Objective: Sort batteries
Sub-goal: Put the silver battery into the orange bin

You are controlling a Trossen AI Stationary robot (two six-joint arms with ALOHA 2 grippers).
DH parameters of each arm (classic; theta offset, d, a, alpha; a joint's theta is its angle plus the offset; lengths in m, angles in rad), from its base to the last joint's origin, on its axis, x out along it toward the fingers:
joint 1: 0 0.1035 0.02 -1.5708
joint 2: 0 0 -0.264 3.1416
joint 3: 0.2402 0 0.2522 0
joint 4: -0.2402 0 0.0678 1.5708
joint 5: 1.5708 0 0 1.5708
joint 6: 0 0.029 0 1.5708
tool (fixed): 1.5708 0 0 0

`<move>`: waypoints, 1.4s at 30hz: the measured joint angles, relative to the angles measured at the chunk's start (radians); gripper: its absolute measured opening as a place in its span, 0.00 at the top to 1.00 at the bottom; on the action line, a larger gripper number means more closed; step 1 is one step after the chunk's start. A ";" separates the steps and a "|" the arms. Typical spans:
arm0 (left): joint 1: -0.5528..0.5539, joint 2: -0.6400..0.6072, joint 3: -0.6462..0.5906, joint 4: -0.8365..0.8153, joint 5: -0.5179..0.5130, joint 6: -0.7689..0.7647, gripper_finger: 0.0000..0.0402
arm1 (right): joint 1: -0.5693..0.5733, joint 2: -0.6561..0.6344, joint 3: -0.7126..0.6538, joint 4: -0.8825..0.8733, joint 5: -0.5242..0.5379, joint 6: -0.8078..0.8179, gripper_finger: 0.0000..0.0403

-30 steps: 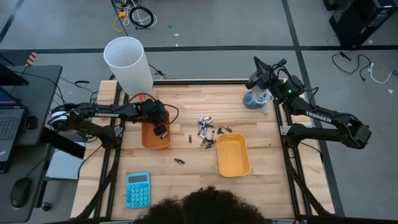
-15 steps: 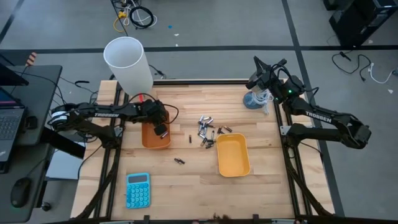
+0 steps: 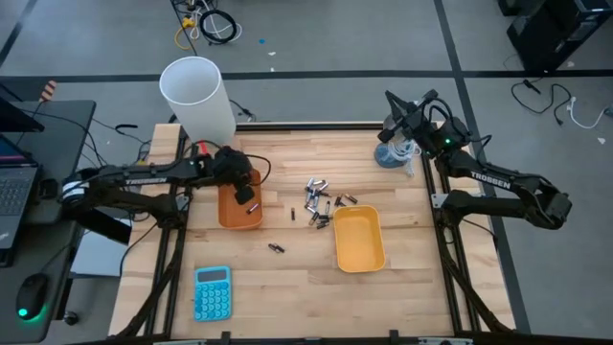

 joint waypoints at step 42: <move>-0.287 -0.081 0.001 0.453 -0.002 0.263 0.75 | 0.379 0.000 0.000 -0.225 -0.327 0.445 1.00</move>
